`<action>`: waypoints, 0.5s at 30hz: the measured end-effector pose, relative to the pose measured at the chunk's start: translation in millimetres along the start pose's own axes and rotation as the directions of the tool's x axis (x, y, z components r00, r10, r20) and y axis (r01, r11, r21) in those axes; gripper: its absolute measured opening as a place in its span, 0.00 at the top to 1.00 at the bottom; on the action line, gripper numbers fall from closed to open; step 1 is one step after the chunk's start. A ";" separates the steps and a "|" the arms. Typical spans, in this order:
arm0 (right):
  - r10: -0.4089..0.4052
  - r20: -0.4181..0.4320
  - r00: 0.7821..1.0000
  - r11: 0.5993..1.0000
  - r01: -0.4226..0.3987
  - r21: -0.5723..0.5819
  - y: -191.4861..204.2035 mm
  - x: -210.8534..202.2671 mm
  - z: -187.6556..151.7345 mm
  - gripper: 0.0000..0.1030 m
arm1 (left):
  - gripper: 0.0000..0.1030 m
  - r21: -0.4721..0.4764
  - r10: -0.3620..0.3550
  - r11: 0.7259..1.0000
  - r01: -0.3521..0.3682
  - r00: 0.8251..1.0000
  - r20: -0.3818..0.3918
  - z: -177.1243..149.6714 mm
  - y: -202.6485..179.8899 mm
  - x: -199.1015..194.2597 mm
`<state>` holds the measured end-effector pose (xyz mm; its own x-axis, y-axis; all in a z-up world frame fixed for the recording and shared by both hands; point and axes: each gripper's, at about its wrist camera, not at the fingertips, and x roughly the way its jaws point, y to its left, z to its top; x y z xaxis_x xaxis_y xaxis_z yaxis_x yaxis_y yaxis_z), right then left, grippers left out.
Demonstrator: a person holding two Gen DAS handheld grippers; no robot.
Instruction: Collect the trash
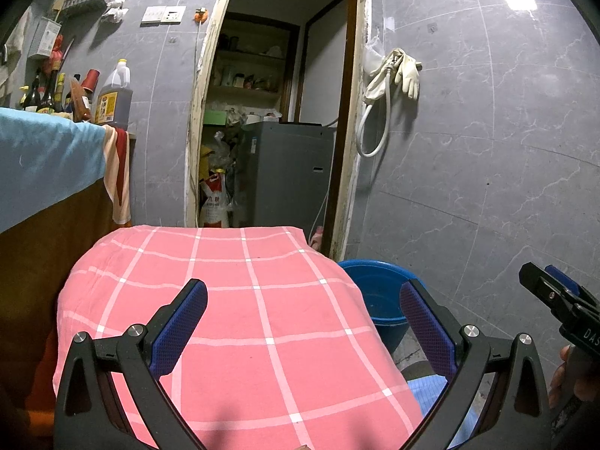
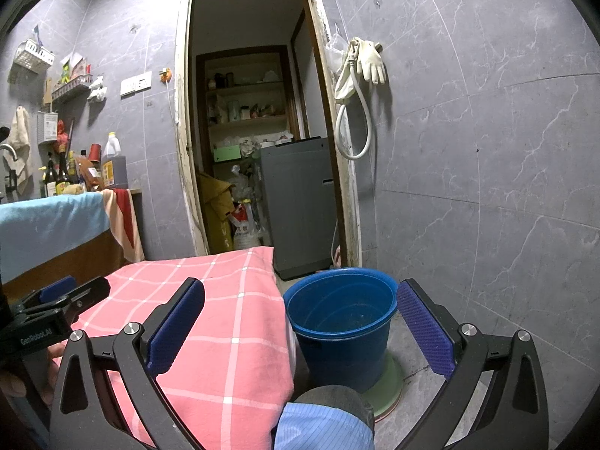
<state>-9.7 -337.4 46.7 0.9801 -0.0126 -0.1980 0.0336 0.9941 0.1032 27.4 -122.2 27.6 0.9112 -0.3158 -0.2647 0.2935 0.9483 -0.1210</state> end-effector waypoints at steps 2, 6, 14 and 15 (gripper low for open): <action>0.000 0.000 1.000 1.000 0.000 0.000 0.2 0.0 -0.1 0.00 | 0.02 -0.004 -0.002 1.000 0.002 1.000 -0.001 -0.8 0.4 0.6; -0.001 -0.002 1.000 1.000 0.001 0.001 0.4 -0.1 0.2 0.00 | 0.02 -0.004 -0.001 1.000 0.001 1.000 -0.001 -1.4 0.6 1.0; -0.001 -0.001 1.000 1.000 0.001 0.000 0.4 -0.3 -1.3 0.00 | 0.02 -0.005 -0.002 1.000 0.002 1.000 -0.001 -1.3 0.2 1.1; -0.001 -0.001 1.000 1.000 0.001 0.000 0.4 -0.8 -1.4 0.00 | 0.02 -0.005 -0.001 1.000 0.001 1.000 -0.001 -0.9 0.1 1.1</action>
<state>-10.7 -336.9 45.5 0.9799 -0.0135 -0.1991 0.0346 0.9941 0.1030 28.2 -122.4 26.4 0.9105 -0.3169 -0.2656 0.2932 0.9478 -0.1258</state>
